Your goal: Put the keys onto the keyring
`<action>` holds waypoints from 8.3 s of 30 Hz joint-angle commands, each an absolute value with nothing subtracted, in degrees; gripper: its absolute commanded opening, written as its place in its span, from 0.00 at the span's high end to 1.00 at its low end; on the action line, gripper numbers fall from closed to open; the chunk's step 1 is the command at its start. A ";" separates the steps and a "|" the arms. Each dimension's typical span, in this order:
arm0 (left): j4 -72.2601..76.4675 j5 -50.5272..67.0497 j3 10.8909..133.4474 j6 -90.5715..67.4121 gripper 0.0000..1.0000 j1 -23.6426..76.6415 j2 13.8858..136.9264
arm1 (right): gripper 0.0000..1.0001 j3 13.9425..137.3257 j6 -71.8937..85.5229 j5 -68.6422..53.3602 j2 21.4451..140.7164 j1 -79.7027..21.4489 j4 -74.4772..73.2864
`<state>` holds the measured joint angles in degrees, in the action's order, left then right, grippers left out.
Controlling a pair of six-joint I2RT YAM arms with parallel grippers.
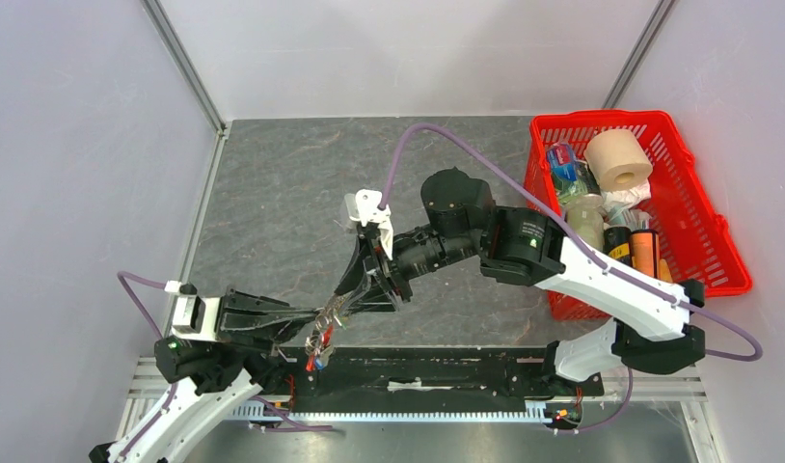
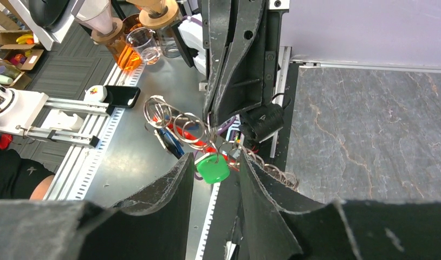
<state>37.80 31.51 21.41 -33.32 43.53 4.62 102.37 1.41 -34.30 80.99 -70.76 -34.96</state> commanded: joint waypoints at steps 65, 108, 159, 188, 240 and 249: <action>-7.62 29.64 42.81 -28.82 0.56 43.59 10.15 | 1.00 101.70 2.35 -34.19 81.05 -73.96 -44.31; -21.45 51.93 45.88 -29.09 0.63 43.59 23.26 | 1.00 101.13 5.01 -37.71 85.37 -73.92 -50.10; -19.21 50.53 44.49 -27.31 0.98 43.58 21.27 | 1.00 103.89 5.73 -36.03 87.59 -73.30 -50.77; 4.17 45.53 38.51 -34.42 0.98 43.59 13.81 | 0.51 99.13 6.27 -26.94 78.49 -73.30 -43.18; 14.83 32.66 33.66 -39.04 0.98 43.59 8.02 | 1.00 89.26 13.50 -31.67 74.24 -73.30 -29.04; 18.66 30.12 31.43 -41.46 0.98 43.59 6.80 | 1.00 87.13 15.12 -32.09 74.64 -73.29 -25.85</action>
